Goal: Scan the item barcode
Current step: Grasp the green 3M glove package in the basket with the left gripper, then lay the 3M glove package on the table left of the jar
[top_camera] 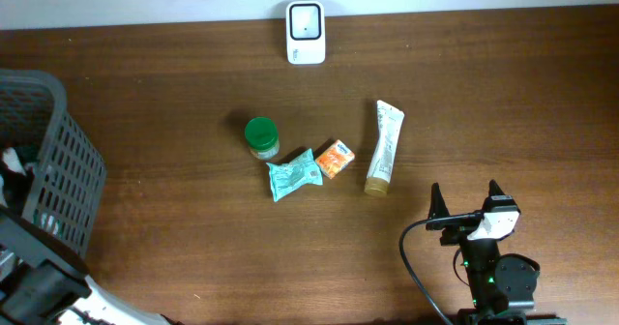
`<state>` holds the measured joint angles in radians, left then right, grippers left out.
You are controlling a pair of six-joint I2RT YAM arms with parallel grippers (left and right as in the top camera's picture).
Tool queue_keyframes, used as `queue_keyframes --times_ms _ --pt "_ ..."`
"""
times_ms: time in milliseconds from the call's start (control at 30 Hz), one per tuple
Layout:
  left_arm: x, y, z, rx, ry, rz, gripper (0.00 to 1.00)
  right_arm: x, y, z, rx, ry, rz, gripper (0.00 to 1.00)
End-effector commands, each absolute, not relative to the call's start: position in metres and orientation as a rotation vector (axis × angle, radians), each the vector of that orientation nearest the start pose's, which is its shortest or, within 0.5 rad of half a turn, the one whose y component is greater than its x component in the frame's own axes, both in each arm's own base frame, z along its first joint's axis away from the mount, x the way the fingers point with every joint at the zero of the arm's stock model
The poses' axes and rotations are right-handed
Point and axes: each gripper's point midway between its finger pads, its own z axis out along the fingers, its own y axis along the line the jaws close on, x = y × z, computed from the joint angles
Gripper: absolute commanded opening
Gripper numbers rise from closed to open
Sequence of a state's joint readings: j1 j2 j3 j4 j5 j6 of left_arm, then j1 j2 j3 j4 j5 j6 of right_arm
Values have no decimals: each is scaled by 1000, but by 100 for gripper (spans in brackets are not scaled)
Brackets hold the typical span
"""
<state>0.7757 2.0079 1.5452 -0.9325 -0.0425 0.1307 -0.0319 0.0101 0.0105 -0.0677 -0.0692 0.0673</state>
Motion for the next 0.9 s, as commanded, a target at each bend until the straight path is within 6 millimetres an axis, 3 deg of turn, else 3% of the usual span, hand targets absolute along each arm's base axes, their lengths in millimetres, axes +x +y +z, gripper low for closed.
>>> queue_keyframes --times_ms 0,100,233,400,467,533,600,667,867 --pt "327 309 131 -929 2658 136 0 246 5 158 19 1642 80 98" --pt "332 303 205 -884 2510 149 0 246 5 158 19 1641 80 99" --pt "324 274 288 -769 2330 158 0 246 5 158 19 1641 80 98" --pt "304 190 416 -523 2026 214 0 246 5 158 19 1642 80 98" --pt "297 150 452 -421 1925 189 0 246 5 158 19 1641 80 98" --pt "294 118 468 -330 1887 149 0 246 5 158 19 1641 80 98" --pt "297 92 468 -287 1896 71 0 246 5 158 19 1641 80 98" --pt "307 69 450 -234 1976 -4 0 246 5 158 19 1641 80 99" --pt "346 -12 307 -122 2538 -263 0 246 5 158 19 1642 80 99"
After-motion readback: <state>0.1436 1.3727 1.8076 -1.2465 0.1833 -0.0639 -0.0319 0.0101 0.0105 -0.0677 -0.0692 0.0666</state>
